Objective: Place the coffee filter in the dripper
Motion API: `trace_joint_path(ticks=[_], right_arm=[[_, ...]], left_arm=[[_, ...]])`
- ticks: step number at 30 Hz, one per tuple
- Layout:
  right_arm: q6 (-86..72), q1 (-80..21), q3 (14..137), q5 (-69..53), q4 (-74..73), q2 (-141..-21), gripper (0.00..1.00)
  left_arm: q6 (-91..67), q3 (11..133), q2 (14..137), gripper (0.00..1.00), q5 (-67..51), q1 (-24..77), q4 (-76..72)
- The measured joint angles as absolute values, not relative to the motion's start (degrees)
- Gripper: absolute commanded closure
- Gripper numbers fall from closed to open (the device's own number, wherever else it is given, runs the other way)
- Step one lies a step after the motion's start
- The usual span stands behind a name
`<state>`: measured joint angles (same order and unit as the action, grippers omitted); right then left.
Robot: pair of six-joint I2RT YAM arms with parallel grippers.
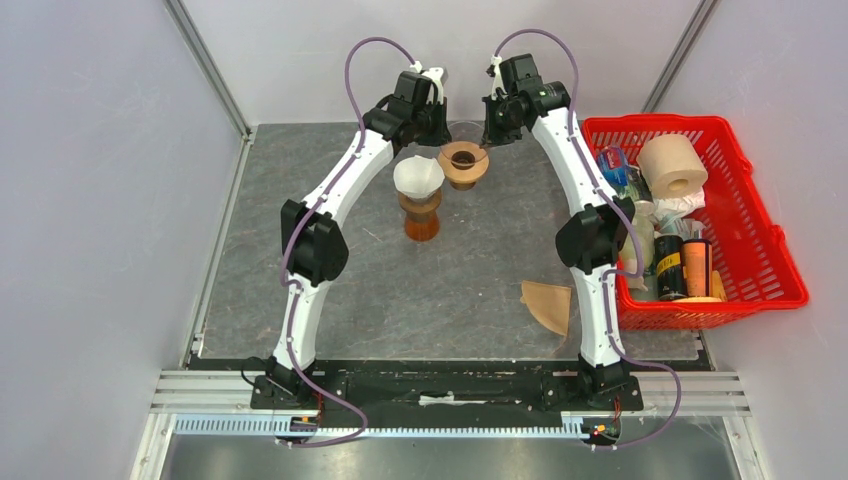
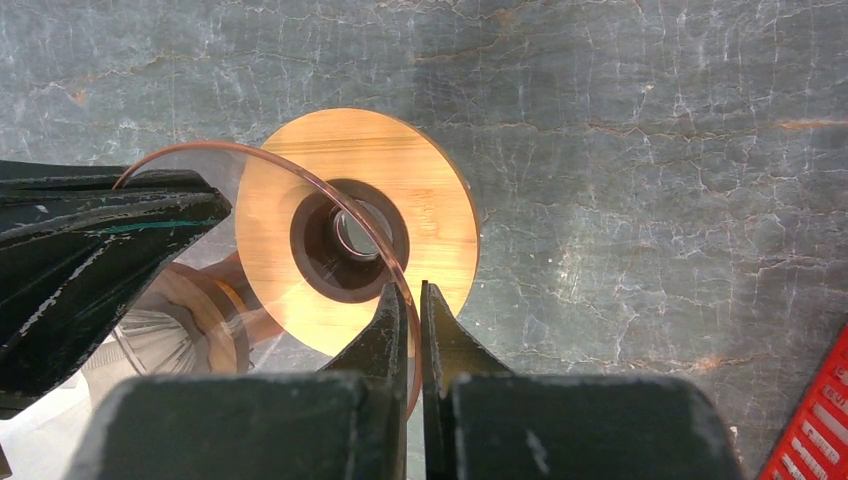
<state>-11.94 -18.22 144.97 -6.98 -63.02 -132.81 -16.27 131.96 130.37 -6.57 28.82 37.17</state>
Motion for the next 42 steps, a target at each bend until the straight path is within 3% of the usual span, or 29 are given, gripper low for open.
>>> trace_joint_path(ticks=[25,32,34,42], right_arm=[[-13.54,-18.31,145.77,-6.72,-62.13,-133.12,1.00],[-15.09,-18.46,143.85,-6.24,-60.01,-132.07,0.94],[-15.53,-18.59,143.79,-6.31,-59.75,-132.03,0.86],[-16.45,-19.90,141.58,-5.85,-56.07,-132.07,0.72]], left_arm=[[-15.88,135.02,131.94,0.98,-8.21,28.23,37.98],[-16.64,134.63,131.79,0.78,-9.21,27.73,37.08],[-16.64,134.61,131.79,0.74,-9.02,27.73,37.30],[-16.67,133.49,131.79,0.66,-9.17,28.03,38.63]])
